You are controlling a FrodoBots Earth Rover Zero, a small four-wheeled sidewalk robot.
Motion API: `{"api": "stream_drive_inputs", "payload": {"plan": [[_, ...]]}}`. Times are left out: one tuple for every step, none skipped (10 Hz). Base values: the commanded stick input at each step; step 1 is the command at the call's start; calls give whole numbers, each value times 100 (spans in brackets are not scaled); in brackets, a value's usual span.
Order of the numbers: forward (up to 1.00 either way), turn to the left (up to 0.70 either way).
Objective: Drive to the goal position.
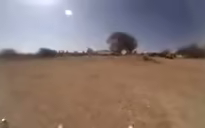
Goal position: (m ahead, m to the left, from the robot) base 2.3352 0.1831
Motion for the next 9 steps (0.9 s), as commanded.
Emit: {"api": "stream_drive_inputs", "payload": {"plan": [[100, 27], [100, 27], [100, 27], [100, 27], [100, 27], [100, 27], [100, 27], [100, 27], [100, 27]]}}
